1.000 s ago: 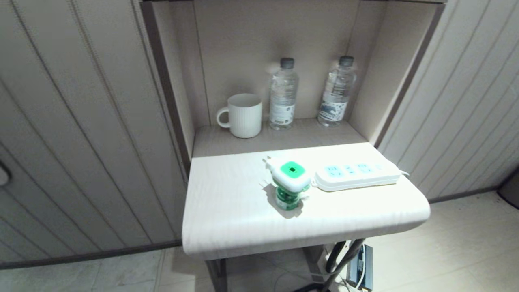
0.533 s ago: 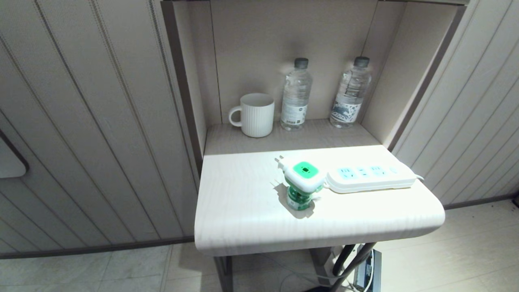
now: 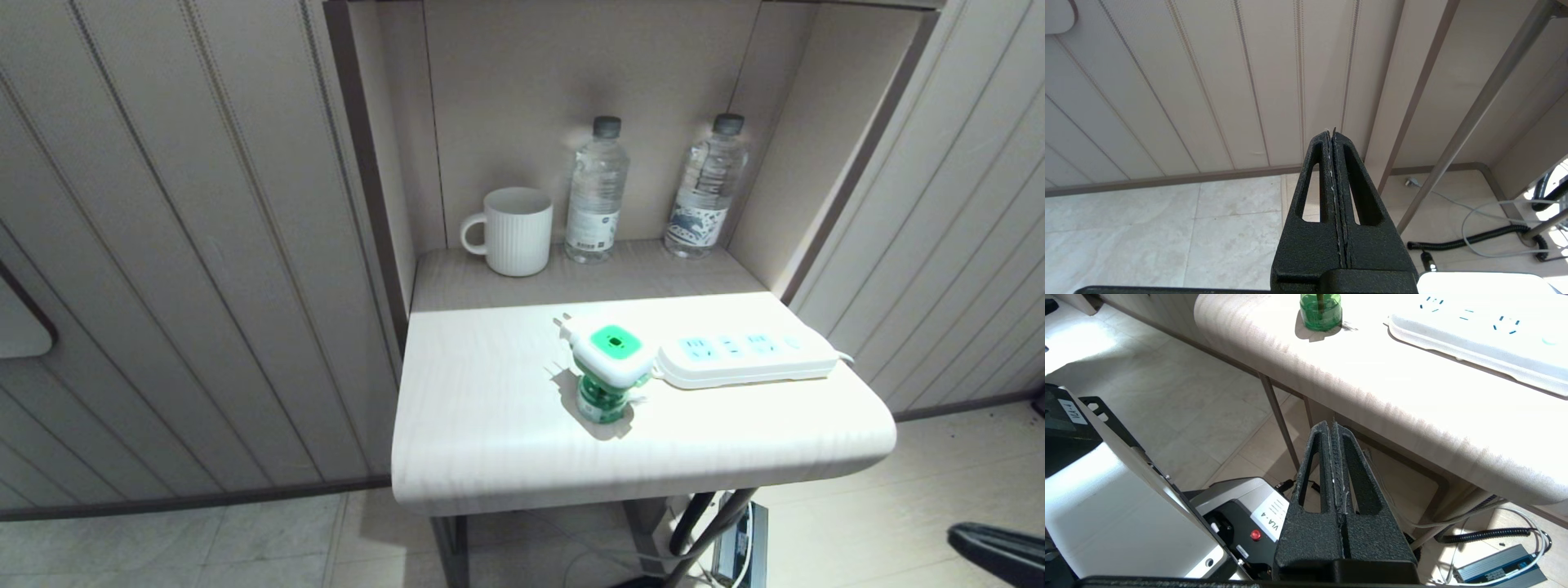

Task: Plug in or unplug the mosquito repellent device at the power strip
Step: Pick up the mosquito repellent liquid

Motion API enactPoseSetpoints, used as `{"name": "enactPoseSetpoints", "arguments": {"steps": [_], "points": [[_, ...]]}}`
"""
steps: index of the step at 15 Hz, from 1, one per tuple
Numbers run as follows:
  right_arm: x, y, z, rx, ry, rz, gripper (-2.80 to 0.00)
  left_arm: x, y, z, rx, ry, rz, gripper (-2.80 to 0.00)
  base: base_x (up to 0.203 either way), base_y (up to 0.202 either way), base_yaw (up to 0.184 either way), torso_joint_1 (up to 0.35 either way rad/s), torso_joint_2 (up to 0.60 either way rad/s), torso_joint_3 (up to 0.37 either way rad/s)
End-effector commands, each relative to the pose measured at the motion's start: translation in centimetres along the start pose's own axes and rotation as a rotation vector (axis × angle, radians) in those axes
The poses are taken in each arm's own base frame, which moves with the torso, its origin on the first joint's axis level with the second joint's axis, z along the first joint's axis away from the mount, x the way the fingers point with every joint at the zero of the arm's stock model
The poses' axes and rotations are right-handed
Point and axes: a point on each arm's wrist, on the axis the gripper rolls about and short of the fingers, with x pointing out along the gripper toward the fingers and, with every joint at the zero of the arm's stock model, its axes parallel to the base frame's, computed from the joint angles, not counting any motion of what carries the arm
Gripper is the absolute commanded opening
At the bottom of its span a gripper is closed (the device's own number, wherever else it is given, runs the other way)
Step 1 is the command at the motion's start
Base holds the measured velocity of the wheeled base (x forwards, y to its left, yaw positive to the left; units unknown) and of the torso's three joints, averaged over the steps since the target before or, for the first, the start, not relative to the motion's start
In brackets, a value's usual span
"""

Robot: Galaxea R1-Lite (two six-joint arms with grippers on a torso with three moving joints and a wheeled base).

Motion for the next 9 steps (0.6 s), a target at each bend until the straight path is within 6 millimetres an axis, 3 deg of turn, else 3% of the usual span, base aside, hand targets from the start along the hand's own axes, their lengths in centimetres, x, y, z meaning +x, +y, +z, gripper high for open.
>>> {"name": "enactPoseSetpoints", "arguments": {"steps": [1, 4, 6, 9], "points": [[1.2, -0.8, 0.8, 0.014, 0.02, 0.024, -2.8, 0.0, 0.0, 0.0, 0.0, 0.002, 0.0, -2.8, 0.0, 0.0, 0.0, 0.0, 0.0, 0.0], [6.1, -2.9, 2.8, 0.045, 0.064, 0.011, -2.8, 0.0, 0.0, 0.0, 0.0, 0.002, 0.0, -2.8, 0.0, 0.0, 0.0, 0.0, 0.0, 0.0], [8.3, -1.7, 4.1, 0.006, 0.013, -0.058, -2.8, 0.0, 0.0, 0.0, 0.0, 0.003, 0.0, -2.8, 0.0, 0.0, 0.0, 0.0, 0.0, 0.0], [10.0, 1.4, 5.3, -0.019, -0.085, -0.098, -2.8, 0.0, 0.0, 0.0, 0.0, 0.002, 0.0, -2.8, 0.0, 0.0, 0.0, 0.0, 0.0, 0.0]]}}
